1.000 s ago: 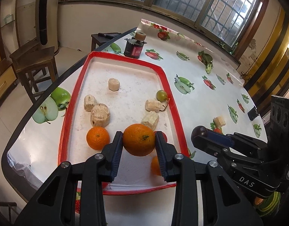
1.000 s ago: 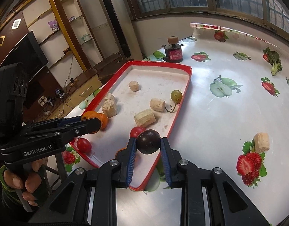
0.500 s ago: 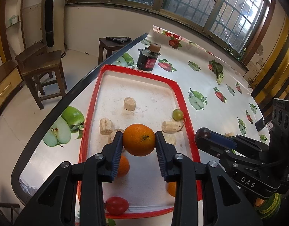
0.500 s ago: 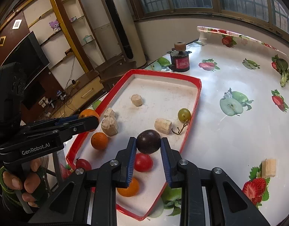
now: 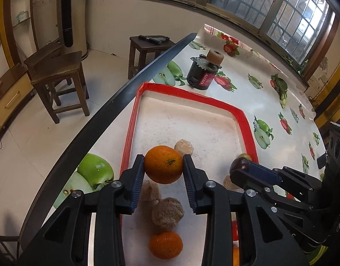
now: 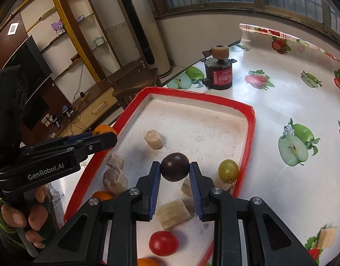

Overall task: Organize fruits
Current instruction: 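Carry the orange and the dark plum over the red tray with both tools, then open the left tool to drop the orange while the right tool releases the plum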

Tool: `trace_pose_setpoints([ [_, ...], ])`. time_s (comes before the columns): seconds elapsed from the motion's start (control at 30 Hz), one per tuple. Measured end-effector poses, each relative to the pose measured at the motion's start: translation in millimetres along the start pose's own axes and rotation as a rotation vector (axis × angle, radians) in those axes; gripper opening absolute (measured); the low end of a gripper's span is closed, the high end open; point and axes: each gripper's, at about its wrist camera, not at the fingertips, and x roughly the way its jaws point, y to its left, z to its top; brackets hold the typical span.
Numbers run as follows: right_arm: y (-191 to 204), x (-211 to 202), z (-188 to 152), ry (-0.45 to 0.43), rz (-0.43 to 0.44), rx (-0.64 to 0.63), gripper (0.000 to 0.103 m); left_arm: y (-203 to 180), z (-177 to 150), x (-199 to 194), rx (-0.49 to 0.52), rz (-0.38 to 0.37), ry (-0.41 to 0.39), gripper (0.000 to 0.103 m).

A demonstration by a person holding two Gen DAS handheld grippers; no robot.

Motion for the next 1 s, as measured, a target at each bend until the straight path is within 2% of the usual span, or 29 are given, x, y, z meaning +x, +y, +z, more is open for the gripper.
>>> trace_pose_setpoints([
  [0.3,-3,32,4,0.049,-0.011,-0.007,0.029,2,2,31,-0.011,0.005,0.076,0.032],
  [0.5,-5,40,2,0.066,-0.018,-0.021,0.03,-1,-2,33,-0.004,0.022,0.085,0.032],
  [0.53,-5,39,2,0.063,-0.02,-0.022,0.031,-1,-1,33,-0.003,0.024,0.088,0.032],
  [0.6,-5,34,2,0.047,-0.014,-0.022,0.046,-3,-1,34,0.0,0.035,0.095,0.033],
  [0.63,-4,31,2,0.039,-0.014,-0.024,0.048,-3,-1,33,0.001,0.04,0.099,0.034],
  [0.7,-2,27,2,0.029,-0.023,-0.037,0.049,-3,-1,31,-0.004,0.037,0.101,0.05],
  [1.0,-3,-1,-13,0.005,-0.032,-0.031,0.051,-6,-12,14,-0.013,0.028,0.085,0.055],
])
